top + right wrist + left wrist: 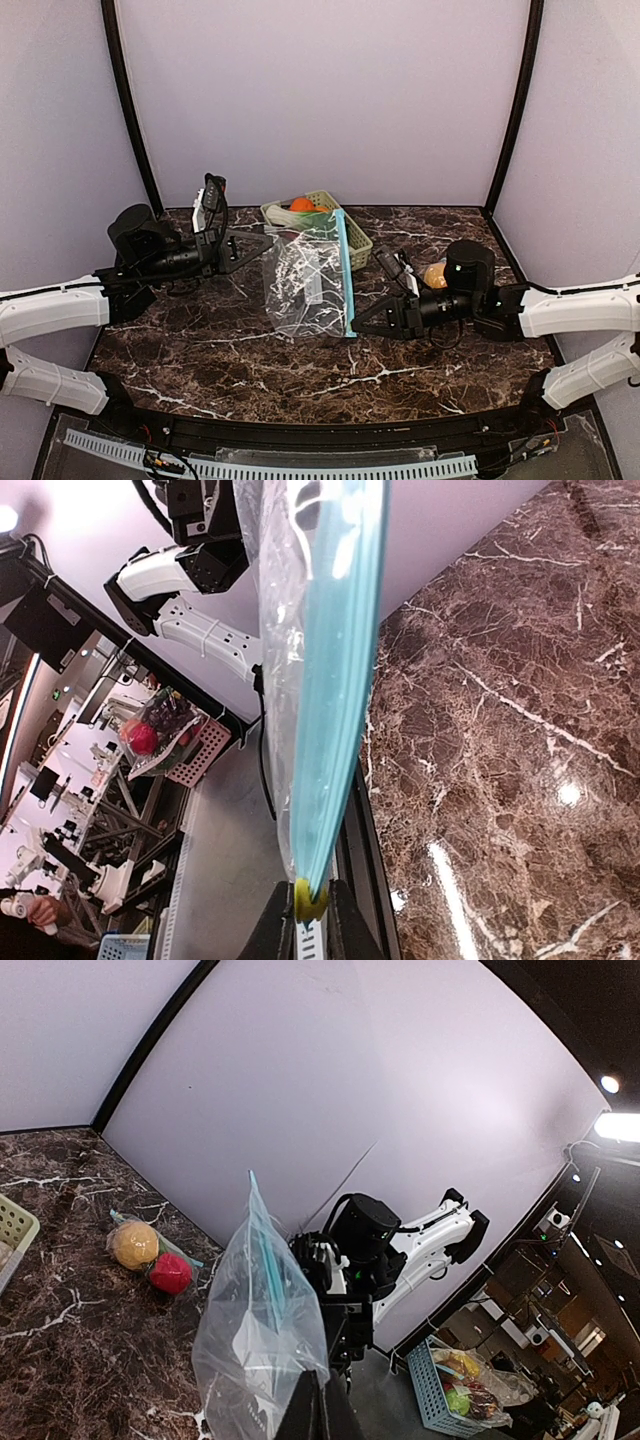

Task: Place the food in the zip-top bag and seal the zipper
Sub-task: Pass from the left arm to the right, then hold the zipper food storage bag, then unzip the zipper from the zipper food storage bag, then pass from the right arm to the left, then open the zipper food storage bag.

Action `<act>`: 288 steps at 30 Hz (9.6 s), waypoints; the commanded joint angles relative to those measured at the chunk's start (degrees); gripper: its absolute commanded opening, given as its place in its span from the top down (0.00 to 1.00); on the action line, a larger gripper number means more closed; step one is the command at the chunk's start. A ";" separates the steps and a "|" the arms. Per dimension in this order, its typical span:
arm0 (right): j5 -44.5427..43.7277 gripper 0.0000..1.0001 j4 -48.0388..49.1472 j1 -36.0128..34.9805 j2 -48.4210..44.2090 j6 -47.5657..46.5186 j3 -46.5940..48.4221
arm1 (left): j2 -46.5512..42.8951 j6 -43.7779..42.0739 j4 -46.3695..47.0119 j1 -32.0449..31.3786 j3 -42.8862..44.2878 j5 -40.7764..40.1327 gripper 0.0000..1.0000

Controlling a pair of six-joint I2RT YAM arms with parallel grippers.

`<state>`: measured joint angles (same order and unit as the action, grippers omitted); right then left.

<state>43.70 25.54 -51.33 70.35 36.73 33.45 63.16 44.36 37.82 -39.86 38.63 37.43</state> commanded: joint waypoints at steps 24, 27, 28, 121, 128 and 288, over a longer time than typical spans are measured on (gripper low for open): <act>-14.22 0.99 -23.00 -0.61 0.09 7.93 10.38 | -7.00 -45.44 -38.25 -14.20 2.37 -41.21 0.23; -15.52 0.99 -25.17 -0.61 0.91 9.50 11.80 | -1.59 -47.87 -30.65 -20.02 1.69 -42.45 0.23; -15.96 0.99 -25.34 -0.61 1.19 10.10 12.00 | 1.43 -49.19 -29.27 -21.15 1.79 -42.75 0.22; -37.42 0.99 -42.30 16.70 -9.23 23.38 11.26 | 24.46 -56.84 -19.35 -35.99 8.37 -50.06 0.72; -37.90 0.99 -43.34 14.88 -10.84 22.78 12.30 | 23.37 -49.48 -25.15 -35.61 15.05 -45.09 0.25; -30.32 1.00 -44.89 0.53 4.18 12.38 21.98 | 32.31 -21.08 -45.01 -20.54 25.97 -63.28 0.99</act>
<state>8.75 -17.45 -50.33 75.46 50.76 53.91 96.92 23.53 -2.90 -61.12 66.24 -21.52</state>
